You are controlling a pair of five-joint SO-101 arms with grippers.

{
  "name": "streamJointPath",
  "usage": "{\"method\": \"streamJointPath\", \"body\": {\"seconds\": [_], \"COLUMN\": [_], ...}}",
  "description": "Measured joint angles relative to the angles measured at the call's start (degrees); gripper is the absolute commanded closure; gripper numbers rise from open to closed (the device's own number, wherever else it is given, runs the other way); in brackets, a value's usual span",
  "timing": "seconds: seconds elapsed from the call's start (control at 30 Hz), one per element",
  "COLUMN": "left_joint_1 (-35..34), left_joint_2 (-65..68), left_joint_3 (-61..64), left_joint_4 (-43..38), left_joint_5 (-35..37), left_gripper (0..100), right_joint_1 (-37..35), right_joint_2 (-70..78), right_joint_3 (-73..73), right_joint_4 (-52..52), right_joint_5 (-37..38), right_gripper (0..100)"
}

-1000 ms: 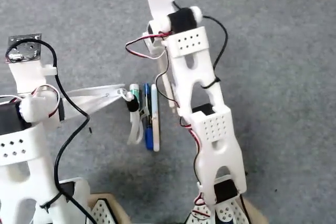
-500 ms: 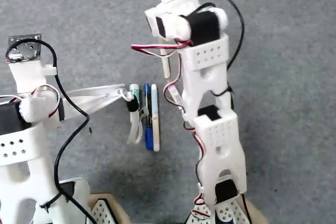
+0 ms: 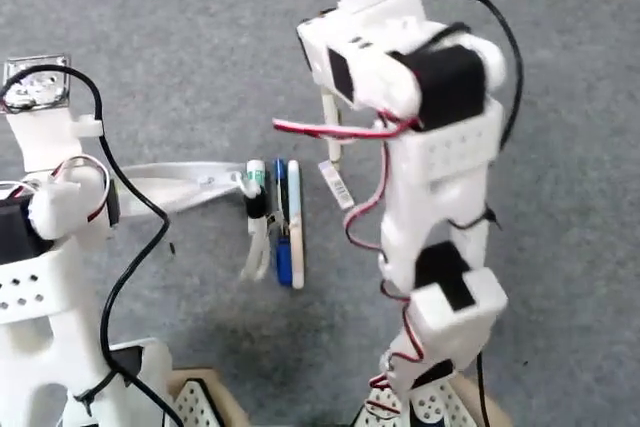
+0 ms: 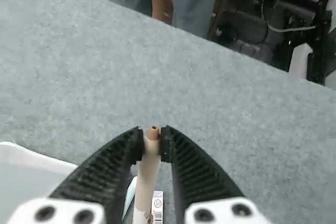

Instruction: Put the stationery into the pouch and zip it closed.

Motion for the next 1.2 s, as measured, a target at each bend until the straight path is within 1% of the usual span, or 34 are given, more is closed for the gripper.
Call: {"method": "streamJointPath", "body": {"seconds": [0.2, 0.33, 0.5, 0.63, 0.73, 0.97, 1.2], "left_joint_1": [0.6, 3.3, 6.0, 7.7, 7.8, 7.9, 7.9], "left_joint_2": [0.0, 0.0, 0.0, 4.1, 8.4, 9.9, 9.9], "left_joint_3": [-1.5, -1.5, -1.5, -0.4, 0.8, 1.0, 1.0], "left_joint_4": [0.0, 0.0, 0.0, 0.0, -0.3, -0.1, -0.1], "left_joint_5": [2.1, 3.5, 4.4, 4.6, 4.4, 3.7, 3.7], "left_gripper": [97, 97, 97, 97, 97, 97, 97], "right_joint_1": [-2.5, -4.4, -4.7, -4.7, -5.3, -14.1, -19.3], "right_joint_2": [-6.7, -11.3, -16.1, -19.9, -22.5, -24.0, -23.4], "right_joint_3": [4.6, 8.0, 12.7, 16.0, 17.3, 17.5, 17.5], "right_joint_4": [0.0, 0.0, 0.0, 0.0, 0.0, -1.2, -10.5], "right_joint_5": [0.0, 0.0, 0.0, 0.0, -2.0, -2.4, -2.4], "right_gripper": [98.6, 98.6, 98.6, 98.6, 98.6, 98.6, 98.6]}}
